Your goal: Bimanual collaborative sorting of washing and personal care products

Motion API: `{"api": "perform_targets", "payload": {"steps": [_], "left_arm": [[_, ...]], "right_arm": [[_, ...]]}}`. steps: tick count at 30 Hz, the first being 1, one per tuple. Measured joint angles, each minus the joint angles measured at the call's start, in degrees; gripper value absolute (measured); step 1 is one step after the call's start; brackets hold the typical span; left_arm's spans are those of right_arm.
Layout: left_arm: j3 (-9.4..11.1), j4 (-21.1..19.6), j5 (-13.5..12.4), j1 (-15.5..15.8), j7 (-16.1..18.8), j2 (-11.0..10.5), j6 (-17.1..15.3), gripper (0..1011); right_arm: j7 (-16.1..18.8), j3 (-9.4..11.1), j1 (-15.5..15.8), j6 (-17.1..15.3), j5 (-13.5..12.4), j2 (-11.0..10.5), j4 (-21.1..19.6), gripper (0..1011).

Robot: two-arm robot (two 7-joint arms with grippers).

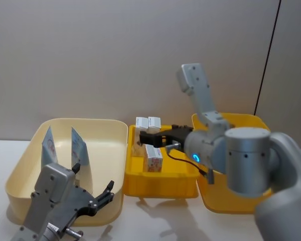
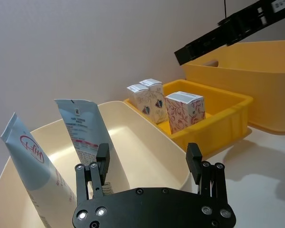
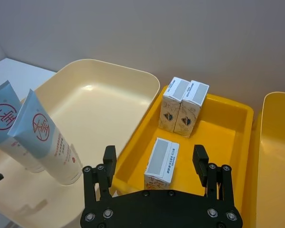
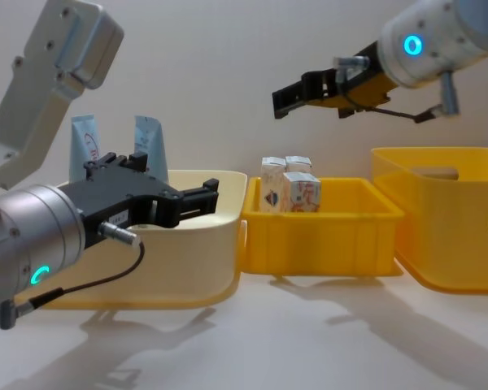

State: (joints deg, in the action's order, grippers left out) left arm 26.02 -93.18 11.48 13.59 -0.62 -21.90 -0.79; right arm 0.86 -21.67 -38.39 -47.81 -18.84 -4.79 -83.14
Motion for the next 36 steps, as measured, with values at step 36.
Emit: {"api": "perform_targets", "payload": {"steps": [36], "left_arm": [[0.0, 0.0, 0.0, 0.0, 0.0, 0.0, 0.0, 1003]], "right_arm": [[-4.68, 3.48, -8.52, -1.68, 1.14, 8.28, 22.63, 1001]]}}
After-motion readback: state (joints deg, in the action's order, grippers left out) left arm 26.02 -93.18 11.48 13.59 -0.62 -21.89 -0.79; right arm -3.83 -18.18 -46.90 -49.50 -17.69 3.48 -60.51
